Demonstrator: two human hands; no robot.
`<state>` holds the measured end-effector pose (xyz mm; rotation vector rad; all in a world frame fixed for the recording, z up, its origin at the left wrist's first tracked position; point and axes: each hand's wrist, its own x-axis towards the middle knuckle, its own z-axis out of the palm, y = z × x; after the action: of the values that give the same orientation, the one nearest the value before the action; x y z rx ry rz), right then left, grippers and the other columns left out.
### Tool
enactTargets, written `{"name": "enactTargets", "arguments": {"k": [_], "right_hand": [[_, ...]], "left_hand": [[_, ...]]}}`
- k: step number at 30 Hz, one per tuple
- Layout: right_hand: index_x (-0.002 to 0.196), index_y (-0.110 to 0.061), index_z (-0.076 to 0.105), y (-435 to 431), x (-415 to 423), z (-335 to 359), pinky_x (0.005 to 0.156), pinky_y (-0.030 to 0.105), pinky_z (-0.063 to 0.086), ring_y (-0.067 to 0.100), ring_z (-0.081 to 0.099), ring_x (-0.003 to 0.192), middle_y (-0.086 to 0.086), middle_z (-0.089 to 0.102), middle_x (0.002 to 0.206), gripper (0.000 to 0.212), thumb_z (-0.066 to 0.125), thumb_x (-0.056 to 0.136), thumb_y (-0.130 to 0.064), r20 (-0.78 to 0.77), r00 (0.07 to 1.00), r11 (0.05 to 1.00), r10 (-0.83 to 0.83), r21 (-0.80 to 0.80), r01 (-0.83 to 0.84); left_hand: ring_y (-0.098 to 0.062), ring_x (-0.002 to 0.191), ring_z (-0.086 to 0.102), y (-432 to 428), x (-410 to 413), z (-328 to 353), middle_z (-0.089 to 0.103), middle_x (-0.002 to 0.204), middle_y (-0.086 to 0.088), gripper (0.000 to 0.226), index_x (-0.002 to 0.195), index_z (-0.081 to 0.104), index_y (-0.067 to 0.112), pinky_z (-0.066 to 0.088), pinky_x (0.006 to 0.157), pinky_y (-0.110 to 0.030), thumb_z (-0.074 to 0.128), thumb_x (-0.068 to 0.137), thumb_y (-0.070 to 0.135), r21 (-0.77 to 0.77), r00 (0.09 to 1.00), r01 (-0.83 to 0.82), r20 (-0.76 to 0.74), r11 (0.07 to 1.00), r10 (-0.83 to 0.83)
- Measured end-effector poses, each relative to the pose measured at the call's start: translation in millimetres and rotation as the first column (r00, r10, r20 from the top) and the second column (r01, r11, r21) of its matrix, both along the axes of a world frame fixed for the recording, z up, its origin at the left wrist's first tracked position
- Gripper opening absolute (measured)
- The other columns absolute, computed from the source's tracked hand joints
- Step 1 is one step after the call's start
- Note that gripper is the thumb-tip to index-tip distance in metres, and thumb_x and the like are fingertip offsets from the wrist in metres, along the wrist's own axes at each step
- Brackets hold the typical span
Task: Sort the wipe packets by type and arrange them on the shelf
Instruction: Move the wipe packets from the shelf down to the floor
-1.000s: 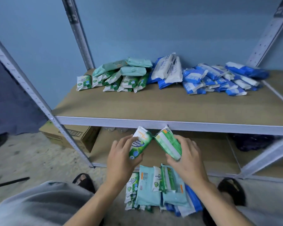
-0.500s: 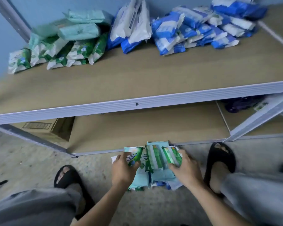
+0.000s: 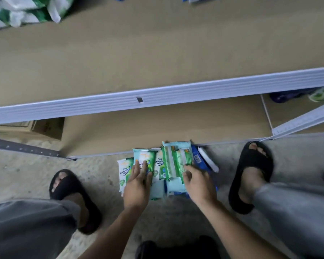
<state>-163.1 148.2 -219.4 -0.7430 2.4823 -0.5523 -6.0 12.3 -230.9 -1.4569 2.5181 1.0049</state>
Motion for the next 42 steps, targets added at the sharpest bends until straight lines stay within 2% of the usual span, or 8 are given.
{"name": "enactTargets", "arguments": {"k": [4,8,11,14,19,32,39,42], "right_hand": [[0.125,-0.028,0.068,-0.7,-1.6,6.1,0.069,0.032,0.057,0.021,0.069,0.094,-0.005,0.07,0.121,0.03,0.06,0.097,-0.03,0.023,0.999,0.998,0.022,0.063,-0.023],[0.139,-0.031,0.057,1.0,-15.3,13.6,0.084,0.034,0.056,0.024,0.064,0.113,-0.002,0.051,0.149,0.042,0.056,0.097,-0.035,0.184,0.971,0.976,0.152,0.126,-0.177],[0.133,-0.018,0.059,3.2,-22.9,27.8,0.082,0.03,0.053,0.022,0.063,0.106,0.004,0.063,0.131,0.04,0.055,0.098,-0.036,0.209,0.956,0.951,0.205,0.187,-0.244],[0.124,-0.009,0.061,4.4,-18.5,47.2,0.089,0.037,0.053,0.024,0.062,0.108,0.007,0.065,0.125,0.037,0.055,0.098,-0.035,0.163,0.962,0.95,0.219,0.189,-0.248],[0.121,-0.01,0.062,5.2,-13.2,95.5,0.085,0.039,0.054,0.024,0.063,0.102,0.006,0.067,0.118,0.035,0.057,0.096,-0.034,0.072,0.969,0.962,0.236,0.122,-0.243],[0.141,-0.033,0.054,31.6,-44.0,264.2,0.107,0.034,0.04,0.017,0.047,0.133,-0.011,0.054,0.144,0.047,0.057,0.096,-0.044,-0.265,0.933,0.954,0.246,-0.106,-0.282],[0.132,-0.028,0.062,28.8,-81.9,330.6,0.088,0.03,0.043,0.019,0.057,0.115,-0.004,0.064,0.128,0.039,0.06,0.096,-0.04,-0.394,0.911,0.945,0.119,-0.235,-0.226],[0.134,-0.027,0.06,22.3,-102.4,342.8,0.09,0.025,0.038,0.016,0.052,0.123,-0.006,0.062,0.135,0.039,0.058,0.097,-0.039,-0.394,0.915,0.941,0.079,-0.273,-0.199]], "left_hand": [[-0.018,0.153,0.018,-3.4,-5.9,-2.0,0.017,0.166,0.002,0.052,0.155,0.034,0.031,0.031,0.117,-0.033,0.041,0.105,0.043,0.037,1.0,-0.013,0.002,0.999,0.013],[-0.019,0.152,0.02,-8.3,-4.4,3.5,0.018,0.166,0.001,0.055,0.156,0.032,0.032,0.035,0.116,-0.036,0.044,0.104,0.044,0.091,0.999,0.001,0.041,0.996,-0.005],[-0.024,0.146,0.034,-10.0,-3.4,19.1,0.028,0.163,0.002,0.055,0.154,0.038,0.029,0.041,0.11,-0.035,0.048,0.102,0.042,0.097,0.994,0.042,0.092,0.994,-0.051],[-0.028,0.127,0.053,-7.6,-4.9,41.8,0.053,0.144,0.0,0.043,0.14,0.057,0.02,0.048,0.092,-0.032,0.054,0.099,0.033,0.033,0.99,0.123,0.067,0.992,-0.125],[-0.026,0.142,0.038,1.4,-9.8,81.2,0.041,0.156,-0.005,0.051,0.147,0.048,0.017,0.035,0.113,-0.032,0.054,0.099,0.034,-0.017,0.975,0.212,0.073,0.977,-0.21],[-0.024,0.13,0.046,14.0,-54.0,235.8,0.049,0.15,0.005,0.046,0.138,0.055,0.024,0.042,0.105,-0.04,0.055,0.094,0.035,-0.508,0.852,0.396,-0.108,0.765,-0.512],[-0.027,0.113,0.059,1.9,-89.8,306.9,0.065,0.13,0.003,0.038,0.123,0.066,0.017,0.049,0.092,-0.042,0.06,0.086,0.027,-0.669,0.772,0.319,-0.228,0.671,-0.594],[-0.025,0.115,0.058,-11.9,-107.7,323.2,0.065,0.13,0.004,0.037,0.123,0.065,0.02,0.048,0.092,-0.042,0.058,0.088,0.031,-0.675,0.784,0.289,-0.24,0.678,-0.573]]}}
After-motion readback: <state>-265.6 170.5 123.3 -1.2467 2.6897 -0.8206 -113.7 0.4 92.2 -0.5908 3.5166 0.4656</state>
